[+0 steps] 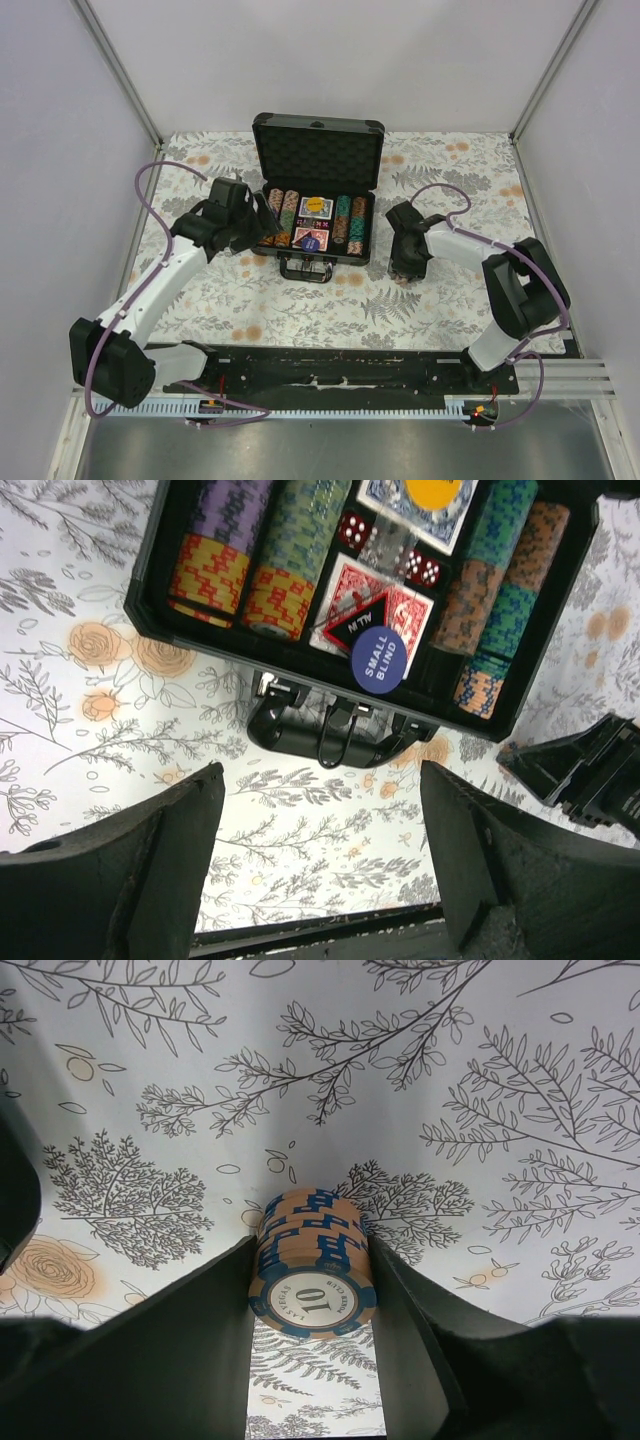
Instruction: Pack up texas hold em set
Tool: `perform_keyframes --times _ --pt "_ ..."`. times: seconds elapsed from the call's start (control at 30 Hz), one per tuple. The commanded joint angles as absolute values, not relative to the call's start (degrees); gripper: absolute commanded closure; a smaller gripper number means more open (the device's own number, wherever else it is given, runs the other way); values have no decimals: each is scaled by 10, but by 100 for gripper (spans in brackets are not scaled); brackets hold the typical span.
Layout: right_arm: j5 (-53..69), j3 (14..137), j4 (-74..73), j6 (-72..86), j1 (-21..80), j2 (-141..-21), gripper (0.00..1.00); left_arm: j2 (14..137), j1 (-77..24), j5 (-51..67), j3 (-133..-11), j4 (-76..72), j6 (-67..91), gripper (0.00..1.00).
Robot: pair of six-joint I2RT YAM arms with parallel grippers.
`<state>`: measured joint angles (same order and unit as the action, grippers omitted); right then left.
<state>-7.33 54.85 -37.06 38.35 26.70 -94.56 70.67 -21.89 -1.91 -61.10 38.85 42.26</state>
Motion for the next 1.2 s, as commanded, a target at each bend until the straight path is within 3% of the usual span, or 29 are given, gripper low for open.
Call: perform_keyframes --times 0.0,0.33,0.57,0.8,1.17 --pt "-77 570 -370 394 265 -905 97 685 -221 35 -590 352 393 15" --pt "-58 627 -448 430 266 -834 99 634 -235 101 -519 268 402 15" --pt "-30 671 -482 501 273 -813 100 607 -349 118 -447 104 403 11" --pt "-4 686 -503 576 278 -773 100 641 -450 77 -379 -118 448 10" --pt "78 670 -495 686 288 -727 100 748 -545 19 -423 -236 456 8"
